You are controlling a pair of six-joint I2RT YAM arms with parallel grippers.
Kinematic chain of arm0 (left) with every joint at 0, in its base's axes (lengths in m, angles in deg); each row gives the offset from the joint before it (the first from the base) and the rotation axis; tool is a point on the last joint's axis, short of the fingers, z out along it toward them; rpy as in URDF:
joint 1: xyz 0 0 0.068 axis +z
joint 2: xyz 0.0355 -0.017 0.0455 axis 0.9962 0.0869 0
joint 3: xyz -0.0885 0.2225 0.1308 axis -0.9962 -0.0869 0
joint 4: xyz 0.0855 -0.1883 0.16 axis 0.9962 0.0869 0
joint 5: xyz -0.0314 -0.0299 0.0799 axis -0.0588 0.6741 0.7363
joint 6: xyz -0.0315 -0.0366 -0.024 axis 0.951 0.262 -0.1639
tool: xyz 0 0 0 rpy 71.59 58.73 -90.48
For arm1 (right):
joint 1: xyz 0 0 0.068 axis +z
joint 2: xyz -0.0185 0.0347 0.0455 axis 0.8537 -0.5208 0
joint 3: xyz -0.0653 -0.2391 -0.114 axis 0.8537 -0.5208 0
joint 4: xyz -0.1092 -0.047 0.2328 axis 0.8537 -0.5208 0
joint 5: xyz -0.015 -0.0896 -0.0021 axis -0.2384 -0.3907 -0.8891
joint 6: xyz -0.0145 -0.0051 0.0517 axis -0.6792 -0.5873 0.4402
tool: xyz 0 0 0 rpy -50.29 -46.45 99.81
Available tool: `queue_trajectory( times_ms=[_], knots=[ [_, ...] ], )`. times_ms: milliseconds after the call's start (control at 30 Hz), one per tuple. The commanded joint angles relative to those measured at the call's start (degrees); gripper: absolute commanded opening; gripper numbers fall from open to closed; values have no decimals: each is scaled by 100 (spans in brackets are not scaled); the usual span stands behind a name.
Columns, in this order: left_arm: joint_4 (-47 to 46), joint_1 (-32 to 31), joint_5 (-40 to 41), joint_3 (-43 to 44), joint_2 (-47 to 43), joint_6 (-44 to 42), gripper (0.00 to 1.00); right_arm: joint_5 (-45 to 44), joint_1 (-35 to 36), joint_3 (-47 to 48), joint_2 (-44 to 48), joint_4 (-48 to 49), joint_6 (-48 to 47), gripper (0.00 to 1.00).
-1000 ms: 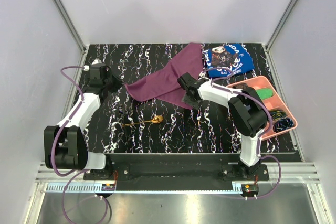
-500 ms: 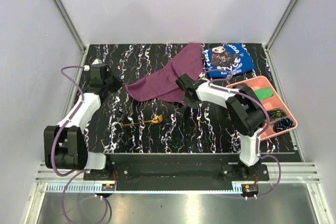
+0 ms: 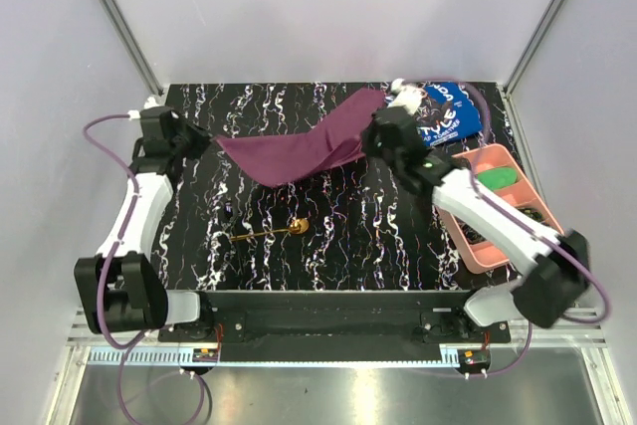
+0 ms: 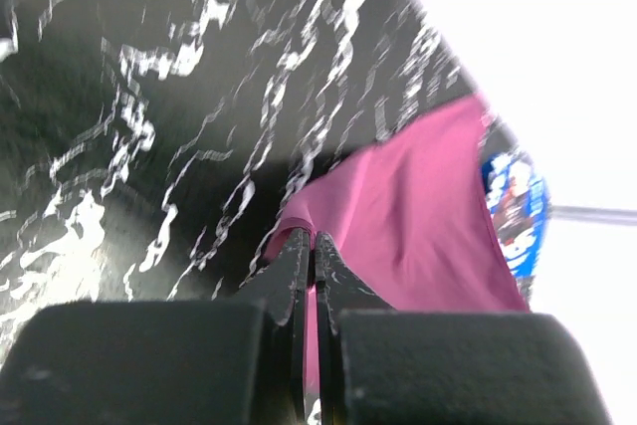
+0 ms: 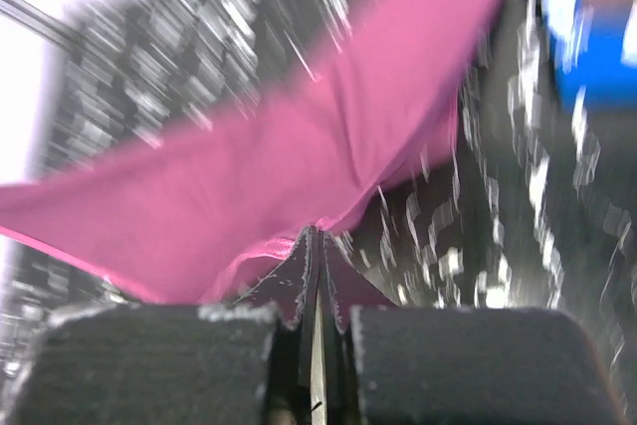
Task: Fold the napkin into a case and place the utensils inside
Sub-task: Flatten out the crumpled napkin at the center of the board.
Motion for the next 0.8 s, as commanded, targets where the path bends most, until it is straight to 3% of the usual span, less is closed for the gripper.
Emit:
queue_trajectory(
  times_ms=[0, 200, 367, 467, 767],
  knots=[
    [-242, 144, -531, 711, -512, 48, 0, -285, 52, 707, 826, 459, -1491, 0],
    [-67, 223, -725, 1686, -1162, -57, 0, 145, 61, 1612, 1591, 424, -2300, 0],
    [126, 223, -365, 2451, -1909, -417, 0, 777, 61, 2341, 2057, 240, -2513, 0],
    [452, 223, -547, 3066, -1954, -602, 0, 1050, 61, 2570, 2294, 222, -2417, 0],
    [689, 232, -585, 3658, -2094, -480, 0, 911, 61, 2204, 2945, 239, -2152, 0]
  ],
)
